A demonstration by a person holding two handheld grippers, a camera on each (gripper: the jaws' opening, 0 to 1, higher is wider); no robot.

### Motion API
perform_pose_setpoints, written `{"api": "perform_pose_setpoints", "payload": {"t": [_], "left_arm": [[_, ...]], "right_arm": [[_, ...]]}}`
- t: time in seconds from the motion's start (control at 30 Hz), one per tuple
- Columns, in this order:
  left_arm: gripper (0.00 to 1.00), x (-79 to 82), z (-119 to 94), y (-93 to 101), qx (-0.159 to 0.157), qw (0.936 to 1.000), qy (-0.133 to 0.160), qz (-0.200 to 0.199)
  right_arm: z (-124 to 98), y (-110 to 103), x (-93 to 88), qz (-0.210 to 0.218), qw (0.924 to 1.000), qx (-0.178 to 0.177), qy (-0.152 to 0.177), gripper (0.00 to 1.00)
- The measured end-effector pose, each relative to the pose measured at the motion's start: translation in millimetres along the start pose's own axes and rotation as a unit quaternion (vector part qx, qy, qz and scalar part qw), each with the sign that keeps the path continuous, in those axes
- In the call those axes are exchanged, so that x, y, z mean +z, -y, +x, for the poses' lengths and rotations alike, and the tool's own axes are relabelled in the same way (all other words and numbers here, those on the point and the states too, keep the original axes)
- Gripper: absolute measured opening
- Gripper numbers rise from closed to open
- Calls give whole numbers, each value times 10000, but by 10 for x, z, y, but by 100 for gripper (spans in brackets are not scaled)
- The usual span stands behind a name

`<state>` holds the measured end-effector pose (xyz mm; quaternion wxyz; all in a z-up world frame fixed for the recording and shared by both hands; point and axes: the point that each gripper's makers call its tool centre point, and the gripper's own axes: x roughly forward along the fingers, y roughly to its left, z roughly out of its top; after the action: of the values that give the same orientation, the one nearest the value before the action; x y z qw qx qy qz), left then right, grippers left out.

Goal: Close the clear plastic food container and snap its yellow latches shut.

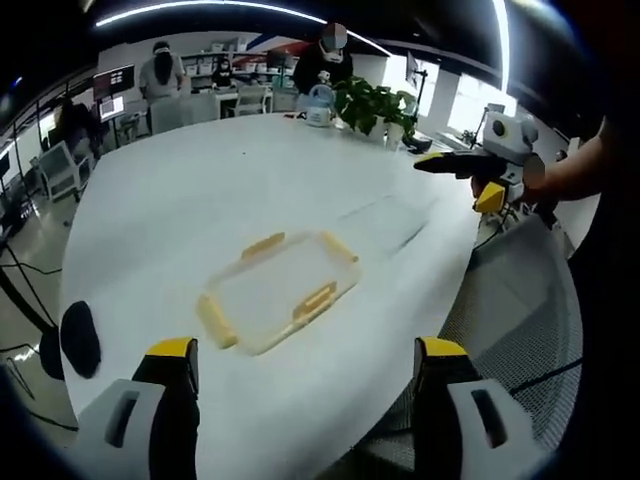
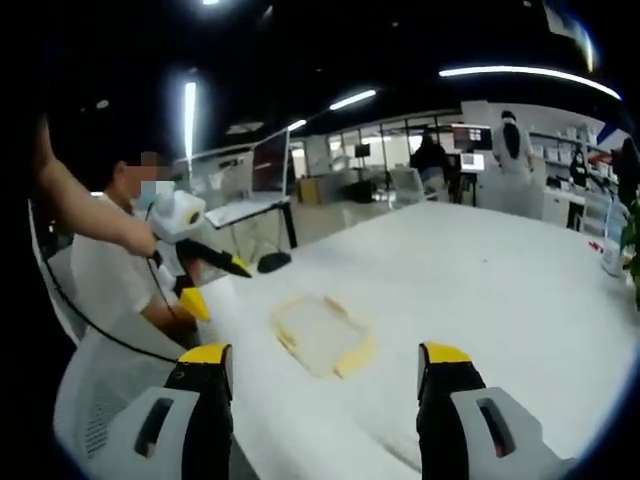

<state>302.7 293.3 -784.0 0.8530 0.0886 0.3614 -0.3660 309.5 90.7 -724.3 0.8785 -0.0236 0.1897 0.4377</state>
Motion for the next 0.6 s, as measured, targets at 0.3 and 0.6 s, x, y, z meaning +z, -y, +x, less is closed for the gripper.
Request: {"api": "perform_pose_setpoints", "payload": {"t": [0.3, 0.6], "left_arm": [[89, -12, 58, -111, -178, 9995, -148, 223], [88, -62, 87, -242, -393, 9965, -398, 621]], "right_arm": [[86, 34, -15, -54, 9999, -43, -83, 74], [239, 81, -19, -239, 9993, -93, -262, 73]]}}
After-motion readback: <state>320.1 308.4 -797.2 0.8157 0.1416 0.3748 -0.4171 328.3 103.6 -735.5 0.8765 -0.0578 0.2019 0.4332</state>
